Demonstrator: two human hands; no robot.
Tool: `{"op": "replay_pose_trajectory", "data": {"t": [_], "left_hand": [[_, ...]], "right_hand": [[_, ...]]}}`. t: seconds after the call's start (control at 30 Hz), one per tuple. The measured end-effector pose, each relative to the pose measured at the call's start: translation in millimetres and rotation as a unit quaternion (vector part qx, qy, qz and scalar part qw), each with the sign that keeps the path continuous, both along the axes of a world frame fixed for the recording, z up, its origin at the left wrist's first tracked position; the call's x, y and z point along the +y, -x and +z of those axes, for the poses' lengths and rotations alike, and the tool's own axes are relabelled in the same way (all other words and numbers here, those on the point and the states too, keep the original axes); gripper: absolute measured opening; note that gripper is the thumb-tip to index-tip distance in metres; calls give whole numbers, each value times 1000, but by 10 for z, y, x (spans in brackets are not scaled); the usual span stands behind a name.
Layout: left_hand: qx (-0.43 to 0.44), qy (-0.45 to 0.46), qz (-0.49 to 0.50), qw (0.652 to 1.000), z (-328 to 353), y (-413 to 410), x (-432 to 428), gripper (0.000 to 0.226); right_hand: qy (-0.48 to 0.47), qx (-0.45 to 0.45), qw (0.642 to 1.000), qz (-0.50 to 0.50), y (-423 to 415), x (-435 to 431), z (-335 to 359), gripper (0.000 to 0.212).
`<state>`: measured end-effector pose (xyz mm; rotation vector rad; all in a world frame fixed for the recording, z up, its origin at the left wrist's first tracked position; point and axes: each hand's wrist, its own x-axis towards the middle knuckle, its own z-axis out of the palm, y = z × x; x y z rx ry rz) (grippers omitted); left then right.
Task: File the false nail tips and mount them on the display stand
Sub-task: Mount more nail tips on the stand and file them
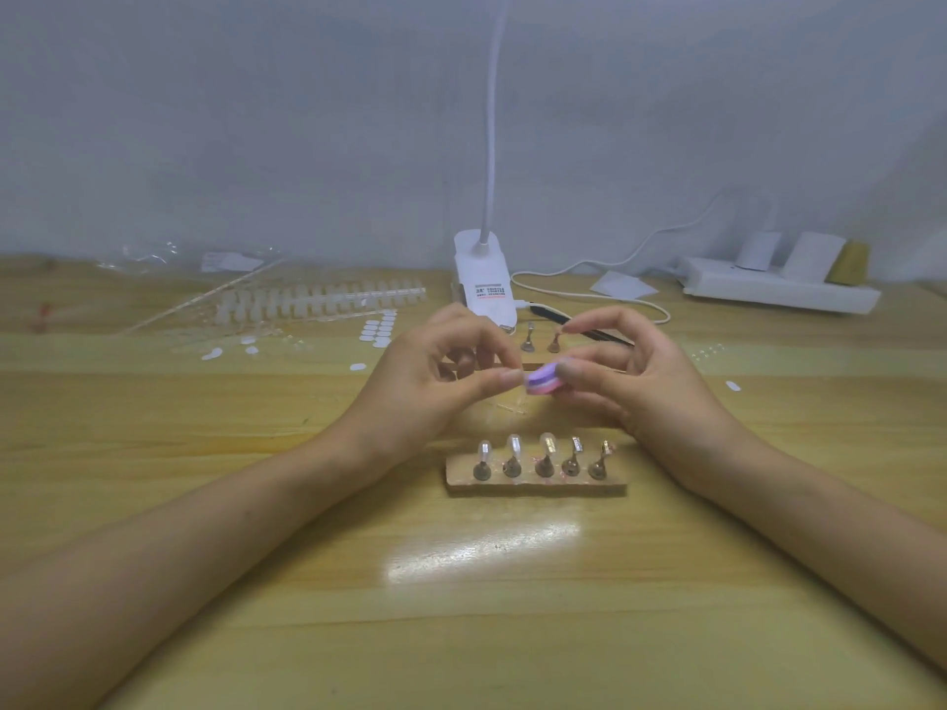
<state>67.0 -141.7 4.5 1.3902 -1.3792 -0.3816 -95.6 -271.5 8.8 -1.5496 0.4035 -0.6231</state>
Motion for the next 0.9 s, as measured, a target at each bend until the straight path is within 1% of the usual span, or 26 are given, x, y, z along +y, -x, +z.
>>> {"op": "replay_pose_trajectory", "data": {"t": [0.1,0.23,0.3,0.37,0.43,0.47,0.57,0.63,0.7,0.8,0.83,0.9], "left_hand": [[3,2,2,1000,5,-1,7,12],[11,8,14,1000,-1,-3,5,7],[-7,-2,8,1000,-2,3,1,6],[-21,-10,-2,1000,1,16,-1,6],[-6,-5,6,1000,-1,9,-6,6],[2,-1,11,1000,0,4,-2,6],[-10,-1,5,1000,2,8,4,5],[-16,-5,-3,1000,5,19,2,5],[-2,0,3,1000,6,13,-2,6],[-12,0,-2,1000,5,13,1,5],[-18,-3,-6,1000,4,19,3,6],[-13,-4,-1,1000,5,18,-3,8]], "right_hand": [[-3,5,1000,21,-3,-7,9,47],[11,17,999,31,-6,-1,16,50],[27,32,998,54,-7,23,14,51],[26,20,999,40,-9,23,5,55],[9,0,1000,4,-5,-1,2,60],[8,1,1000,4,-4,3,7,61],[39,28,997,57,-3,52,21,60],[23,5,999,26,-6,40,17,61],[8,-7,1000,-2,3,7,8,62],[43,31,997,53,-5,52,14,63],[45,28,997,48,-11,51,8,61],[20,1,1000,6,-6,20,3,62]]}}
